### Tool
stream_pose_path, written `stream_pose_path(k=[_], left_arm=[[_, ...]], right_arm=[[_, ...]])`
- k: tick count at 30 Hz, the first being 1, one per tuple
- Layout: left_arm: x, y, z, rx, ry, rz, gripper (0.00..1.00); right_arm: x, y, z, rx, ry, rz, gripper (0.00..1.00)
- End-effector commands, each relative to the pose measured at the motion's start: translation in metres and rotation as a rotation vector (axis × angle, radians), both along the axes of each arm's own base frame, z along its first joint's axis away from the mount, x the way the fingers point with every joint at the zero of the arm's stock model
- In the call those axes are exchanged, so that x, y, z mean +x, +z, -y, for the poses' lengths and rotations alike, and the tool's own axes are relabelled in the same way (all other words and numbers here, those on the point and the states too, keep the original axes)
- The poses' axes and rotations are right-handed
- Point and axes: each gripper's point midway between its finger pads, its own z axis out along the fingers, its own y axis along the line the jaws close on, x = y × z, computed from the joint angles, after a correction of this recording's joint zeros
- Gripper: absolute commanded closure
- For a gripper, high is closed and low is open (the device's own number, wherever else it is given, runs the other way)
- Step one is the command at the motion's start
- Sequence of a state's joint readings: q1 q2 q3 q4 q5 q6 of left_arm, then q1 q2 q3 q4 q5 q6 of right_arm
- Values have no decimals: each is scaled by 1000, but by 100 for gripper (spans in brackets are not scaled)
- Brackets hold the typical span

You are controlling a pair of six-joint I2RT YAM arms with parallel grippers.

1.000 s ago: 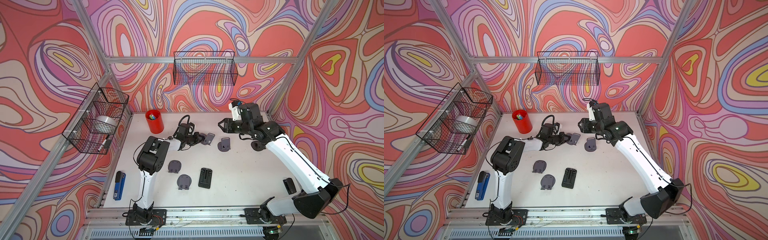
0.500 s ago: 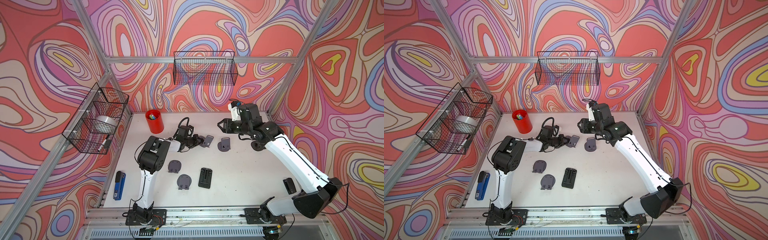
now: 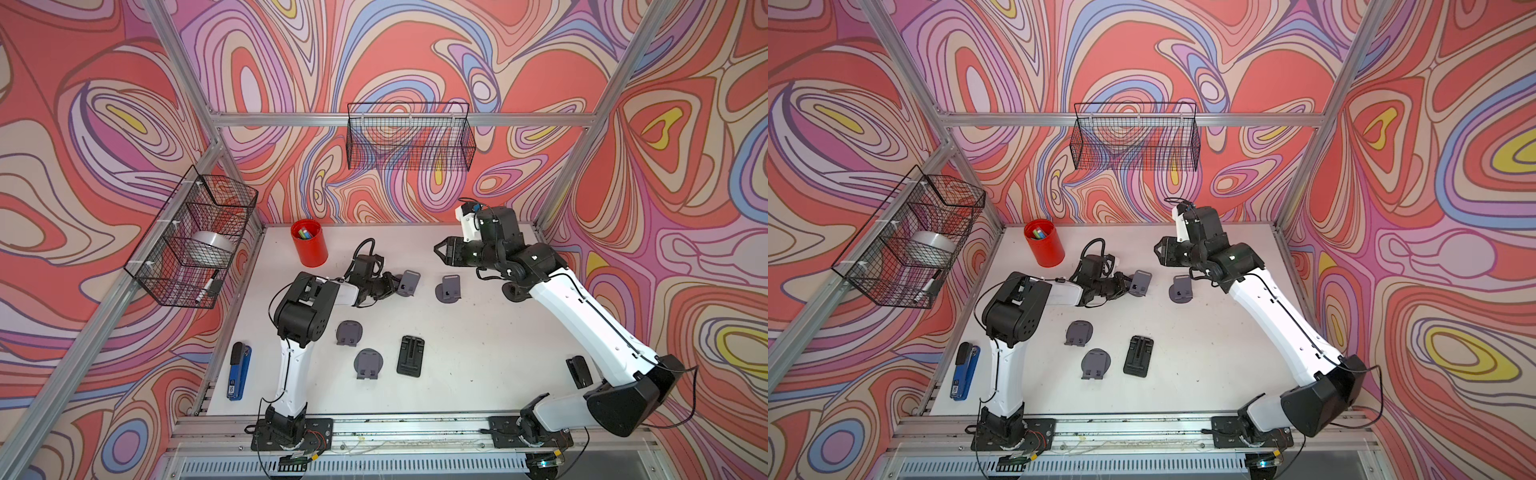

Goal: Open the phone stand
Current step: Place the phone stand at the center of the board.

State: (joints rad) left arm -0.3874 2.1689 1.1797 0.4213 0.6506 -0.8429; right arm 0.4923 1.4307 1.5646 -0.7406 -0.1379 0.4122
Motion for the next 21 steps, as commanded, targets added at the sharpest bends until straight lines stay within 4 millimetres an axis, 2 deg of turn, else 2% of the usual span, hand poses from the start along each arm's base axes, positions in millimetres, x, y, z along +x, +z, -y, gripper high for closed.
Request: stream_pose_path(k=[1, 10, 21], left_arm=[[-1, -4, -11, 14, 38, -23, 76], [-6, -4, -22, 25, 57, -26, 69], [-13, -5, -38, 42, 87, -34, 68]], right_arm=[[2, -4, -3, 13, 7, -7, 55], [2, -2, -7, 30, 20, -6, 55], [1, -3, -10, 49, 25, -18, 55]])
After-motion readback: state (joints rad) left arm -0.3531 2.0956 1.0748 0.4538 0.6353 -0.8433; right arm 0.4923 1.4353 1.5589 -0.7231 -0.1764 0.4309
